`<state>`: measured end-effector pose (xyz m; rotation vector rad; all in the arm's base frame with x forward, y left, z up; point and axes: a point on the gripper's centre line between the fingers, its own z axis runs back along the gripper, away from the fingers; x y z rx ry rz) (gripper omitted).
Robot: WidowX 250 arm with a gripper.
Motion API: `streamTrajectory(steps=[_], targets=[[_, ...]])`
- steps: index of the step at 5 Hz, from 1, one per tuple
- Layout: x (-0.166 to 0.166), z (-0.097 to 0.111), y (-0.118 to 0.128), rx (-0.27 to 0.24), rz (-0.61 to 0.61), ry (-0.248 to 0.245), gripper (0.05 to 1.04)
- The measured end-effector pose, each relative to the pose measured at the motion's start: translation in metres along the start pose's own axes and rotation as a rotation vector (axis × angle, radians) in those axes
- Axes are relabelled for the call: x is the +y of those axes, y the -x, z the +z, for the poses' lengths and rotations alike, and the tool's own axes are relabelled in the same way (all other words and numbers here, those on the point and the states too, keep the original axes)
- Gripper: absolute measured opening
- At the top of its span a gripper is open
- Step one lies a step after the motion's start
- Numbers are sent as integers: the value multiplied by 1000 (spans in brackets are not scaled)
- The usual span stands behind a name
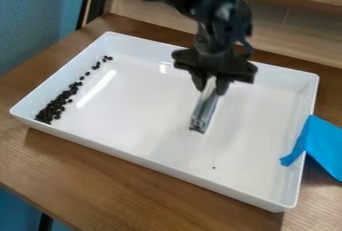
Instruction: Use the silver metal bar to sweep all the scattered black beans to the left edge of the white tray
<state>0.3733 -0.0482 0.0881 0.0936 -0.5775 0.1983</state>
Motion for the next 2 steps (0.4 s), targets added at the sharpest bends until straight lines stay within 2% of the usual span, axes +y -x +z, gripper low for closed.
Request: streamTrajectory(steps=[1,2], targets=[[-12,-21,7,6,-14,-45,380],[-20,-47,9,37,-18,-92,654]])
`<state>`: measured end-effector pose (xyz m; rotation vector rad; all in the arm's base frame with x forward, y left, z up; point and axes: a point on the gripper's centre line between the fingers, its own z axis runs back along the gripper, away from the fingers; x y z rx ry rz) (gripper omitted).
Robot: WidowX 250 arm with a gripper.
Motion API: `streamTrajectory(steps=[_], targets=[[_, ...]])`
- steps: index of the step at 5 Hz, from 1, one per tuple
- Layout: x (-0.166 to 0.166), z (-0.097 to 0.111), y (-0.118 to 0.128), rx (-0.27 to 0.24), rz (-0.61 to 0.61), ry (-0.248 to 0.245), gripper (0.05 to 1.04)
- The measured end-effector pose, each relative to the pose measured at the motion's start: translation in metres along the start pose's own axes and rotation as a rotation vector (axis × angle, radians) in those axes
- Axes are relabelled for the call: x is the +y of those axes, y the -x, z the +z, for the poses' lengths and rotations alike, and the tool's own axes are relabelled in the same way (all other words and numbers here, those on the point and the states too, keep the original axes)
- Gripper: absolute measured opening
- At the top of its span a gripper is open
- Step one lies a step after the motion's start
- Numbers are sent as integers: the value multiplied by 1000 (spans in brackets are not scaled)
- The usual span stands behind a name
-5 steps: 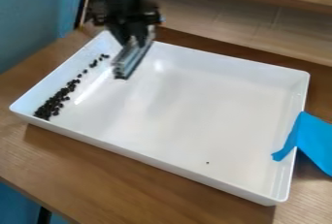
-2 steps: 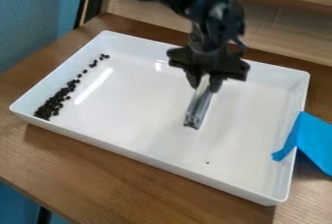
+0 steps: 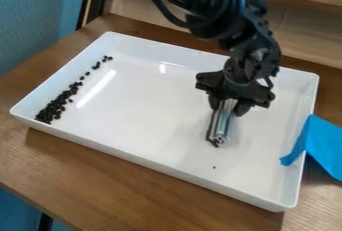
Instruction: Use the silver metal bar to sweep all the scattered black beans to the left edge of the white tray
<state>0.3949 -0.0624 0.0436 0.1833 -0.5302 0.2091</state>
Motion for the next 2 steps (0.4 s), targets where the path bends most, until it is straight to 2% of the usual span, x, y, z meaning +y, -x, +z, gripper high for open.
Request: streamTrajectory(steps=[1,2], targets=[[6,0,-2,55,-1,15,947],[37,18,-27,148,24,87,1004]])
